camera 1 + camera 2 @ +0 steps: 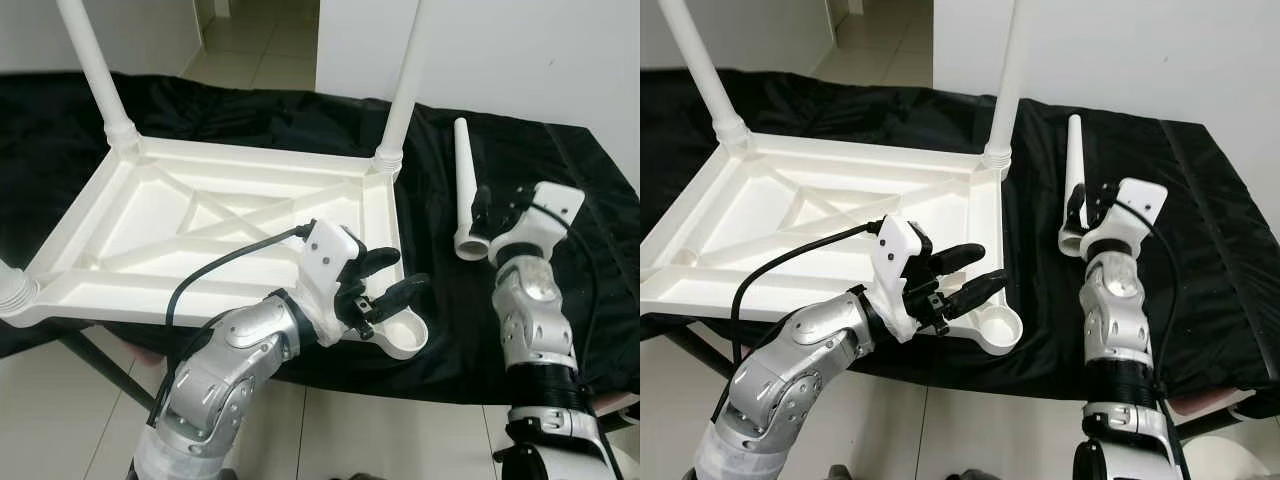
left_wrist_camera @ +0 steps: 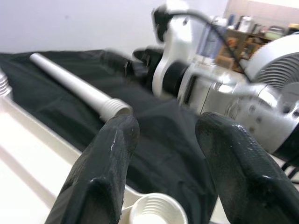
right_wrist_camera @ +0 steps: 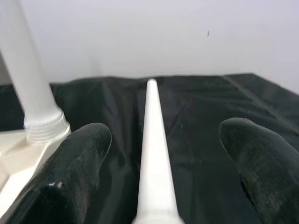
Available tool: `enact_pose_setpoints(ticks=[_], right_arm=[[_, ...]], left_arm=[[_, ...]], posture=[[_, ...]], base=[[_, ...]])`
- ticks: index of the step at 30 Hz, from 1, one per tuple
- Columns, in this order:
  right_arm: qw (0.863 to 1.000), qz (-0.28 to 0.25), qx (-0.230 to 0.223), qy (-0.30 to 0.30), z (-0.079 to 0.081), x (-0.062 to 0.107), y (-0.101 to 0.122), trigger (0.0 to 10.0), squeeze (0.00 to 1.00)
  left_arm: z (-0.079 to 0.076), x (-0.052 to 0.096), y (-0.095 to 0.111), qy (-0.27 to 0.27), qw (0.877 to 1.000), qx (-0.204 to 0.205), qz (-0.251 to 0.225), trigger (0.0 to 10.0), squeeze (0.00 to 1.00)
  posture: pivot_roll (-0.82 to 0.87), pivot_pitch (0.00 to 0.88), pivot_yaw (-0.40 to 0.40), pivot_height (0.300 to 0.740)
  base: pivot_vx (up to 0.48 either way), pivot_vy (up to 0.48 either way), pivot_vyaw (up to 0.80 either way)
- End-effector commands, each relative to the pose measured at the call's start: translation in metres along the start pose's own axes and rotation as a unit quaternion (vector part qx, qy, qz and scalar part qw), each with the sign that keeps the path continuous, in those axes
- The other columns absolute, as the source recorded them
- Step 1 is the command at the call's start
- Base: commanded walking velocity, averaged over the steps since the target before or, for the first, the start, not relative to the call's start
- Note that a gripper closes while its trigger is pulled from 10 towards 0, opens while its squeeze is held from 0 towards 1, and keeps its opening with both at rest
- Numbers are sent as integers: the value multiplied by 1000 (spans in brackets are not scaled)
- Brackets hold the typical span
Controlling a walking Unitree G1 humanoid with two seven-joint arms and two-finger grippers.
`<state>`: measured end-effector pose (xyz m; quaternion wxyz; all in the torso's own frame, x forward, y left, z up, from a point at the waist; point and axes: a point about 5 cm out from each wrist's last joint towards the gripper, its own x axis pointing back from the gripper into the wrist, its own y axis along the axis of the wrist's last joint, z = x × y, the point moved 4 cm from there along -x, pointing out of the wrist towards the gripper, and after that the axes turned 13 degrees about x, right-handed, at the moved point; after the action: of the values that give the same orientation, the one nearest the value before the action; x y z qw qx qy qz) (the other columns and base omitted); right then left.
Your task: Building children table
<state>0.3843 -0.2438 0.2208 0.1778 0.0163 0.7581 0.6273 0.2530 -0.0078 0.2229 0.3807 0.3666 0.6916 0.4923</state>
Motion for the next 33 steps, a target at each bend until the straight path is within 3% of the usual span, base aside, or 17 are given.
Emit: enact_pose_setpoints(ticks=[1, 6, 7, 16, 21, 33], right_arm=[[1000, 14, -2, 1, -3, 0, -7, 10000, 1000], [1000, 13, 6, 0, -5, -6, -5, 10000, 1000], [1000, 14, 7, 3, -5, -10, -4, 10000, 0], [999, 19, 5, 29, 4, -16, -4, 10000, 0], [997, 57, -8, 58, 17, -15, -24, 10000, 0], [993, 56, 1, 108, 36, -18, -27, 10000, 0]], left_arm=[[-2, -1, 1, 6, 1000, -8, 2, 10000, 0], [-1, -1, 4, 17, 1000, 1, -3, 10000, 0], [-1, -2, 4, 22, 1000, 4, -4, 10000, 0], [-3, 1, 5, 38, 999, 11, -3, 10000, 0], [1, 7, 5, 63, 998, 14, 3, 10000, 0], [3, 13, 6, 87, 996, 20, 7, 10000, 0]], posture=[[4, 157, -66, 740], [3, 184, -64, 740], [6, 191, -64, 740], [18, 246, -65, 740], [40, 311, -69, 740], [56, 351, -76, 740]], base=[[0, 0, 0], [0, 0, 0], [0, 0, 0], [0, 0, 0], [0, 0, 0], [0, 0, 0]])
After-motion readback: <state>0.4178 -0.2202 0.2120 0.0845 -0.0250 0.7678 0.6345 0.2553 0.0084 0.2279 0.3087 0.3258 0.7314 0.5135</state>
